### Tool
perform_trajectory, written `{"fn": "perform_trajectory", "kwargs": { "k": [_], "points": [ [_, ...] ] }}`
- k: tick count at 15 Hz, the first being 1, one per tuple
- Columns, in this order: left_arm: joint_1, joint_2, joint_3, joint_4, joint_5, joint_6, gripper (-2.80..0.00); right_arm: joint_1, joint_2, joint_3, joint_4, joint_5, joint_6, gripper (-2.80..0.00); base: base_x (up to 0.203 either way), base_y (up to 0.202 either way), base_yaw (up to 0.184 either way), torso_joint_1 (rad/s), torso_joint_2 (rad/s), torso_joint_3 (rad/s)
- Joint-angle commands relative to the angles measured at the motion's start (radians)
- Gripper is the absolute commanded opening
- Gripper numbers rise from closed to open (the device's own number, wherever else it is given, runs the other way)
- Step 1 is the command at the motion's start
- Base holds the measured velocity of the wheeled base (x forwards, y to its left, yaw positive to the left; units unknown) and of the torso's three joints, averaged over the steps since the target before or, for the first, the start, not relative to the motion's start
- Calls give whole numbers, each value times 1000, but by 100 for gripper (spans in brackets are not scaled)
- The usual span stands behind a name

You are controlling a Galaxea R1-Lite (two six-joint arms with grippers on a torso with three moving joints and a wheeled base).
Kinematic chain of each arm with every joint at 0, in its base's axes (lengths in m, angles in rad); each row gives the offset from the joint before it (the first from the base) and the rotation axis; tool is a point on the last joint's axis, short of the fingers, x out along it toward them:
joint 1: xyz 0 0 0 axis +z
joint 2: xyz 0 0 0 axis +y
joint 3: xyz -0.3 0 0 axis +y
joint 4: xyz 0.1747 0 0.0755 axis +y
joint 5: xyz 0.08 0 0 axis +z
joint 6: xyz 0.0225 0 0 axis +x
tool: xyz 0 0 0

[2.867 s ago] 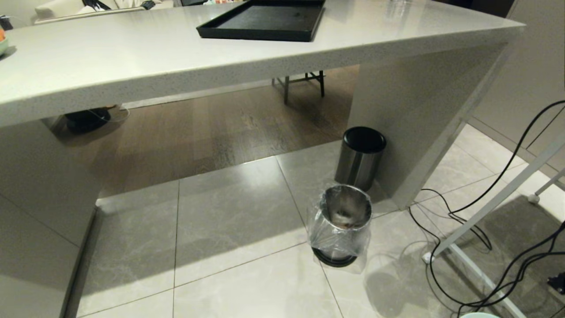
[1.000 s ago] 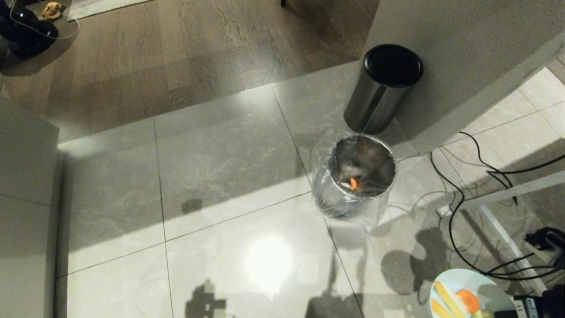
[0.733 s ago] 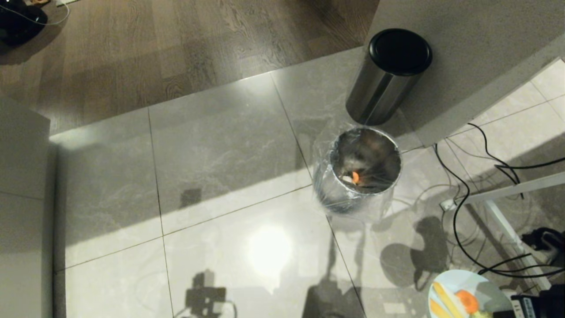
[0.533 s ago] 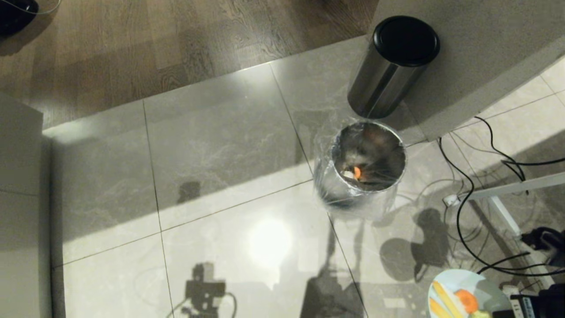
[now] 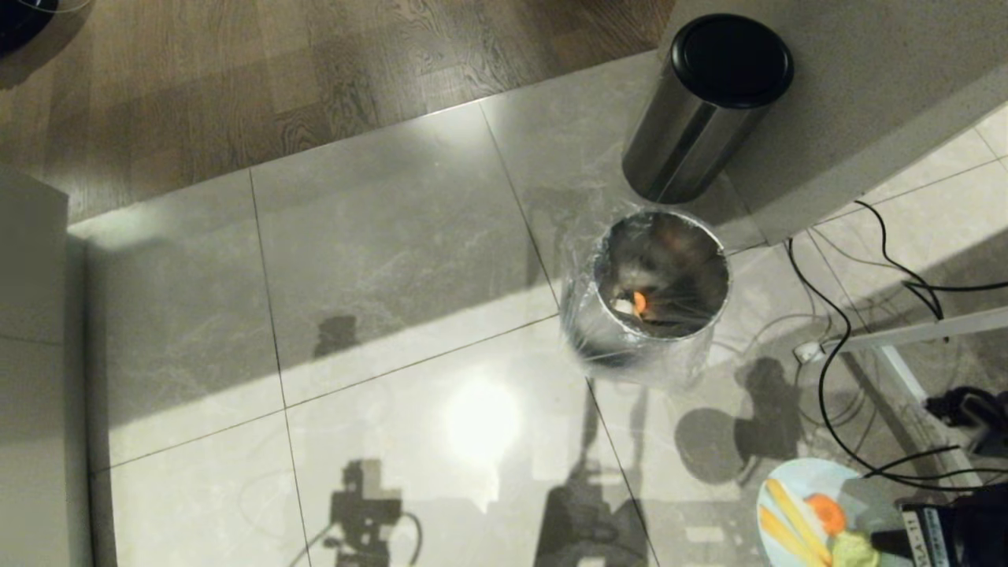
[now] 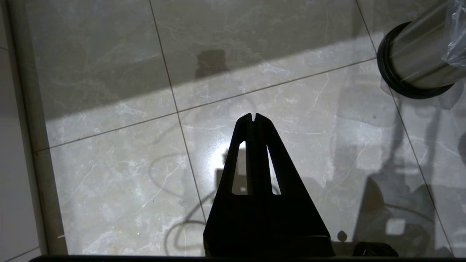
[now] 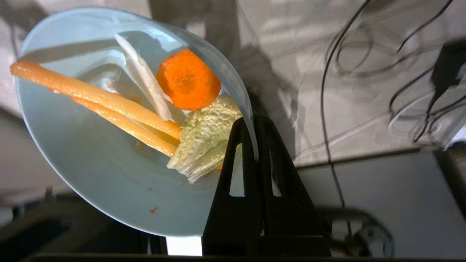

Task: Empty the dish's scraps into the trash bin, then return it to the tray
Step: Move the bowl over the trash can

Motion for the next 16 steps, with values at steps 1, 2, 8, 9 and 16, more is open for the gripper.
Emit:
{"fn": "perform_trajectory", "kwargs": {
  "k": [1,2,8,9,16],
  "points": [
    [0,1,0,0,1,-1,-280,-2,80,-16,-45,-99,3,-280,0,0,0,0,0,0],
    [0,1,0,0,1,-1,-280,-9,111,-34,-85,-146,4,-280,0,0,0,0,0,0],
    [0,0,0,0,1,-1,-280,-106,175,-289,-119,-218,-57,-280,0,0,0,0,0,0],
    [-1,1,0,0,1,-1,-280,-120,188,-333,-116,-221,-59,-280,0,0,0,0,0,0],
    [0,1,0,0,1,-1,-280,-146,301,-423,-324,-368,-286,-280,0,0,0,0,0,0]
  ]
}}
